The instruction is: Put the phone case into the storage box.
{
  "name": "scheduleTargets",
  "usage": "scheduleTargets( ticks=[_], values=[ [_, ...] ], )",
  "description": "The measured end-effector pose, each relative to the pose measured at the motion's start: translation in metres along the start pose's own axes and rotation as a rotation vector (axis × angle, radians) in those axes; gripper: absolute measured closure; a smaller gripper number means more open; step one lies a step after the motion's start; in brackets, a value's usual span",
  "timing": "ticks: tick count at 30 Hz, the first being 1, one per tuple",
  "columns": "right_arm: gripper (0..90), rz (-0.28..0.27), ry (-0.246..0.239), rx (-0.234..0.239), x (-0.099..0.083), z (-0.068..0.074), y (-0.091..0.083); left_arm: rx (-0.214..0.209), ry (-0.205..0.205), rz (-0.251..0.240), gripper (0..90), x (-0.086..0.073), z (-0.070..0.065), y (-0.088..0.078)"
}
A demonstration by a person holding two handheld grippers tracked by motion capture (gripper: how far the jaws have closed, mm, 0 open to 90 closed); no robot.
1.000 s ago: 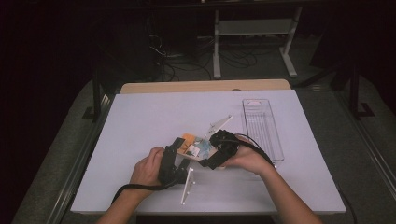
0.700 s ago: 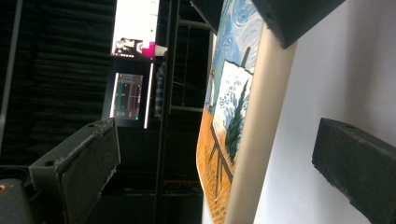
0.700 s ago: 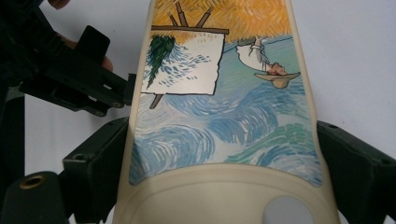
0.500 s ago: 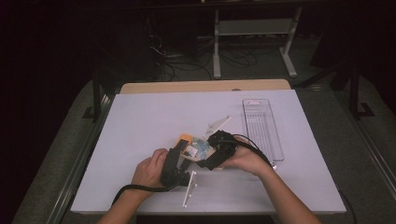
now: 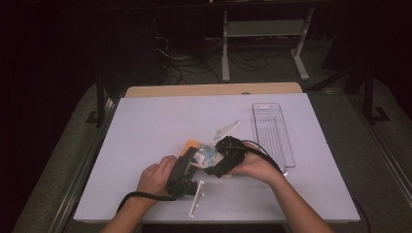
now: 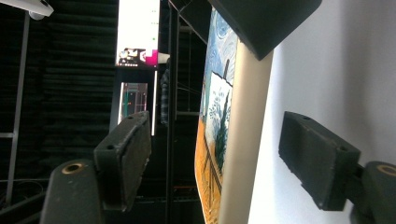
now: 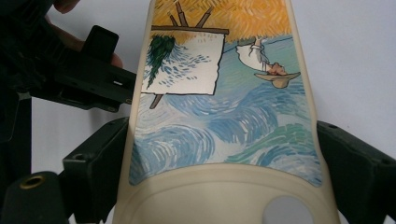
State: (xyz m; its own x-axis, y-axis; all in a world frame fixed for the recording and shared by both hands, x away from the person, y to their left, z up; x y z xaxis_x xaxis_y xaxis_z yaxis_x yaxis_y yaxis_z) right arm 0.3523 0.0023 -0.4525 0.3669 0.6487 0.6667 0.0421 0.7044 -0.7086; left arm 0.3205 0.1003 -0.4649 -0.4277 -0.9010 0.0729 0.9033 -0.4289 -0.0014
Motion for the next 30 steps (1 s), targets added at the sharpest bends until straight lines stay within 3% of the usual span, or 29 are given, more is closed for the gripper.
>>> scheduleTargets(
  ticks=[17,30],
  values=[
    [10.3,-0.004,0.013,0.006,0.0013,0.0013,0.0014,-0.003,0.042,-0.004,41.9,0.0034,-0.0017,-0.0006],
    [10.2,-0.005,0.021,0.005,0.0007,-0.0007,0.001,-0.01,0.072,-0.014,59.4,0.0079,-0.0013,-0.0029]
  ],
)
Point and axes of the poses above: each handheld gripper's, and its own axes: y roughly forward along the jaws, x roughly out of its top, z roughly to its left, the point moved 8 cm from there along y, roughly forward along the jaws, and after that the axes turned 9 degrees about x, right-handed, at the moved point
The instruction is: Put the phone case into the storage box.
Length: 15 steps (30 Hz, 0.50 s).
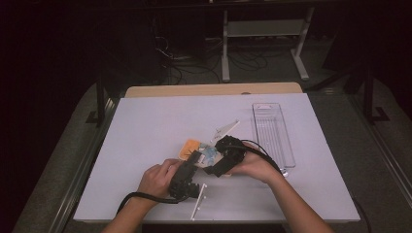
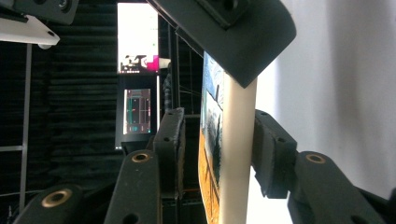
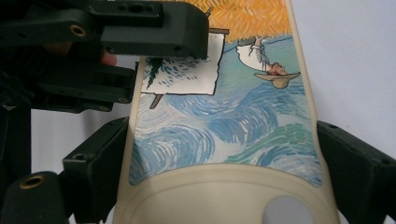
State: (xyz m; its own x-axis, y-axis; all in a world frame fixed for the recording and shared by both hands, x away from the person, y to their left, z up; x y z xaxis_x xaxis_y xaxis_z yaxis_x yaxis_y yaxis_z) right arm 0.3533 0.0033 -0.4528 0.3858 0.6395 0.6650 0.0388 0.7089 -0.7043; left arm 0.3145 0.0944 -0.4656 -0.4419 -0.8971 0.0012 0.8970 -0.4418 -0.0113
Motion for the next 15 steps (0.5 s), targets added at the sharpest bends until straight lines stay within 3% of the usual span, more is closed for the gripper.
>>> scheduleTargets(
  ticks=[4,15],
  values=[
    [10.2,0.003,-0.024,-0.01,-0.0004,-0.0029,-0.0002,-0.011,0.007,0.0,63.0,0.0007,-0.0008,-0.0003],
    [10.2,-0.002,-0.011,-0.005,-0.0001,-0.0034,-0.0003,-0.023,0.017,0.012,71.9,0.0,0.0005,-0.0014]
  ],
)
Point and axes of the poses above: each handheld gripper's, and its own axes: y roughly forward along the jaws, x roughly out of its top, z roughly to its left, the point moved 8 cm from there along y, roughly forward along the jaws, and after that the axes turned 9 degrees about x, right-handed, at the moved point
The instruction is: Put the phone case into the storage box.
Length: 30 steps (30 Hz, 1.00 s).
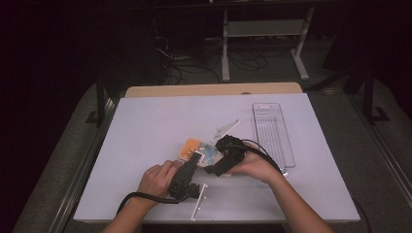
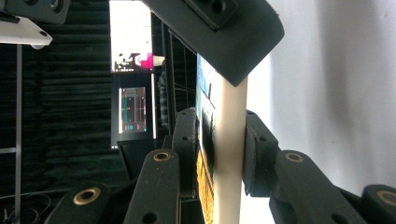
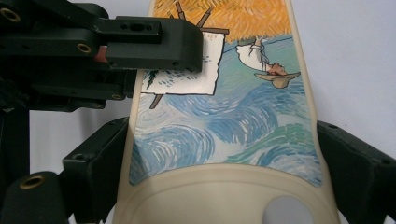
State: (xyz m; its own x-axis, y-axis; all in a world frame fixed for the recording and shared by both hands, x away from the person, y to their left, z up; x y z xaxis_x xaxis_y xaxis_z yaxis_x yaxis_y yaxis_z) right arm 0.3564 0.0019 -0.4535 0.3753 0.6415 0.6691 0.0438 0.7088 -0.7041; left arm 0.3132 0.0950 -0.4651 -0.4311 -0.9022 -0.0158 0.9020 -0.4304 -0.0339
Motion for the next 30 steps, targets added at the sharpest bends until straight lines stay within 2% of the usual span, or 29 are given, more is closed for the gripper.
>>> scheduleTargets(
  ticks=[3,5,10,17,19,23,30],
  values=[
    [10.2,-0.01,0.01,0.007,0.0012,0.0007,-0.0006,0.004,0.001,0.003,74.5,-0.0001,0.0011,-0.0006],
    [10.1,-0.012,0.038,0.016,0.0016,0.0032,-0.0013,0.002,0.002,0.004,75.3,-0.0001,0.0015,-0.0007],
    [9.5,-0.007,0.046,0.027,0.0009,0.0034,-0.0008,0.0,0.015,0.004,77.4,0.0004,0.001,-0.0012],
    [8.9,-0.004,0.048,0.035,0.0001,0.0024,-0.0001,0.0,0.023,0.003,78.7,0.001,0.0015,-0.0022],
    [8.7,-0.003,0.019,0.035,-0.0003,0.0,-0.0002,0.003,0.021,0.002,78.8,0.0012,0.0026,-0.0025],
    [8.6,-0.014,0.051,0.041,0.0011,0.0026,-0.0008,-0.003,0.009,0.005,78.9,0.0002,0.0033,-0.0022],
    [6.5,-0.024,0.026,0.048,0.0029,0.0039,-0.0027,0.0,-0.003,0.02,79.0,-0.005,0.0065,-0.0015]
  ],
)
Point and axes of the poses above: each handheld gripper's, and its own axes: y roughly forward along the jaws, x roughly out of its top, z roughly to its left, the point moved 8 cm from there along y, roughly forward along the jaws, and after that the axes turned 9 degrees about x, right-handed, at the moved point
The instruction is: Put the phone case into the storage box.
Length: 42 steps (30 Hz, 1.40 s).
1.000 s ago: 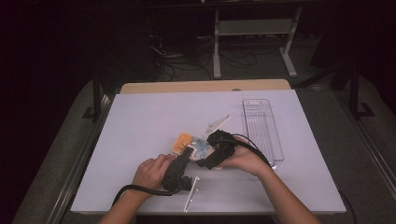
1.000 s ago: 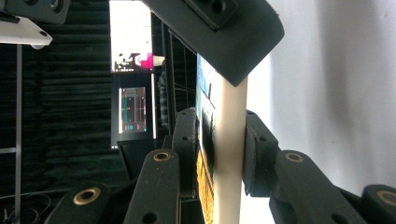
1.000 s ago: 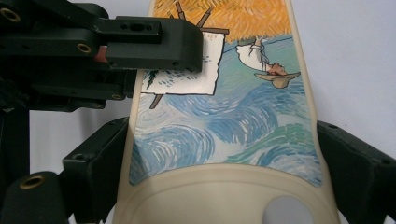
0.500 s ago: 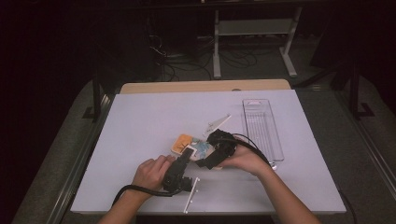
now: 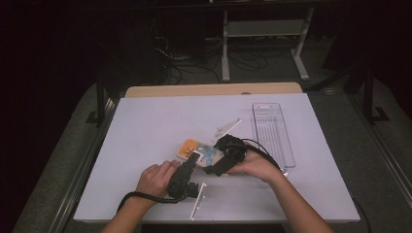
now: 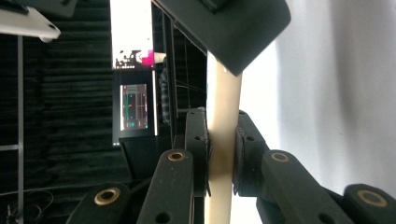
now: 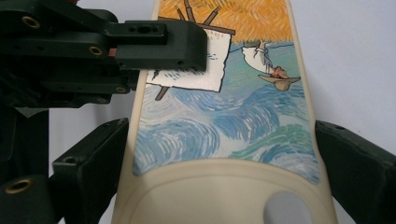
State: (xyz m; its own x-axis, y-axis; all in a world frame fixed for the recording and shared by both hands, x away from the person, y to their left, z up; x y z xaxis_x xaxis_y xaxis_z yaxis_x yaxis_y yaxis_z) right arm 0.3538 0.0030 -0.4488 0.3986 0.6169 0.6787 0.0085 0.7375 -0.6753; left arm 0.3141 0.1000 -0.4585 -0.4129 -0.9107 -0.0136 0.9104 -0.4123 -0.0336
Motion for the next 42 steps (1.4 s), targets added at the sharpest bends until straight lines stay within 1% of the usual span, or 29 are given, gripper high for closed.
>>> scheduleTargets(
  ticks=[1,3,5,6,8,12,17,20,22,23,24,26,28,30,31,32,33,35,37,40,42],
  values=[
    [6.3,-0.008,0.014,0.0,0.001,0.001,-0.001,0.002,0.0,0.001,79.0,-0.001,0.0,0.0],
    [6.0,-0.018,0.008,-0.003,0.002,0.001,-0.004,0.0,-0.003,0.005,79.0,-0.002,0.0,0.0],
    [6.3,-0.035,0.018,-0.004,0.004,0.001,-0.007,-0.003,-0.004,0.011,79.0,-0.004,0.0,0.001],
    [6.3,-0.044,0.03,0.005,0.005,0.002,-0.009,-0.005,-0.001,0.015,79.0,-0.006,0.0,0.001],
    [6.3,-0.064,0.037,0.007,0.006,0.003,-0.013,-0.013,-0.001,0.026,79.0,-0.009,-0.001,0.002],
    [6.3,-0.099,0.036,0.003,0.008,0.001,-0.024,-0.017,-0.009,0.046,79.1,-0.016,0.0,0.003],
    [4.4,-0.128,0.025,-0.021,0.007,-0.002,-0.037,-0.017,-0.019,0.063,79.0,-0.021,0.002,0.002],
    [3.1,-0.133,0.015,-0.039,0.003,-0.003,-0.044,-0.021,-0.02,0.073,79.0,-0.025,0.003,0.002],
    [3.1,-0.136,0.02,-0.044,-0.001,-0.004,-0.049,-0.021,-0.022,0.079,79.0,-0.026,0.003,0.002],
    [3.1,-0.141,0.013,-0.051,-0.003,-0.006,-0.051,-0.024,-0.033,0.077,79.1,-0.027,0.003,0.003],
    [3.1,-0.145,0.011,-0.058,-0.005,-0.008,-0.053,-0.025,-0.033,0.081,79.0,-0.028,0.003,0.003],
    [2.9,-0.158,0.02,-0.061,-0.008,-0.009,-0.057,-0.027,-0.028,0.09,79.0,-0.029,0.004,0.002],
    [3.0,-0.171,0.032,-0.064,-0.012,-0.009,-0.061,-0.03,-0.031,0.093,79.1,-0.03,0.004,0.002],
    [2.9,-0.18,0.033,-0.073,-0.017,-0.011,-0.065,-0.029,-0.033,0.097,79.1,-0.031,0.005,0.002],
    [3.0,-0.188,0.034,-0.076,-0.019,-0.011,-0.067,-0.033,-0.025,0.102,79.1,-0.032,0.005,0.002],
    [3.0,-0.19,0.038,-0.078,-0.022,-0.012,-0.07,-0.034,-0.027,0.101,79.1,-0.032,0.005,0.002],
    [3.0,-0.203,0.04,-0.076,-0.024,-0.012,-0.072,-0.036,-0.034,0.098,79.0,-0.032,0.005,0.002],
    [3.0,-0.209,0.04,-0.084,-0.029,-0.014,-0.077,-0.028,-0.039,0.101,79.1,-0.033,0.005,0.002],
    [3.0,-0.209,0.048,-0.09,-0.034,-0.014,-0.08,-0.03,-0.041,0.105,79.0,-0.034,0.005,0.003],
    [3.0,-0.219,0.04,-0.098,-0.04,-0.016,-0.083,-0.033,-0.048,0.111,79.1,-0.036,0.005,0.003],
    [3.1,-0.234,0.044,-0.102,-0.043,-0.017,-0.086,-0.033,-0.053,0.113,79.0,-0.037,0.006,0.003]
  ],
)
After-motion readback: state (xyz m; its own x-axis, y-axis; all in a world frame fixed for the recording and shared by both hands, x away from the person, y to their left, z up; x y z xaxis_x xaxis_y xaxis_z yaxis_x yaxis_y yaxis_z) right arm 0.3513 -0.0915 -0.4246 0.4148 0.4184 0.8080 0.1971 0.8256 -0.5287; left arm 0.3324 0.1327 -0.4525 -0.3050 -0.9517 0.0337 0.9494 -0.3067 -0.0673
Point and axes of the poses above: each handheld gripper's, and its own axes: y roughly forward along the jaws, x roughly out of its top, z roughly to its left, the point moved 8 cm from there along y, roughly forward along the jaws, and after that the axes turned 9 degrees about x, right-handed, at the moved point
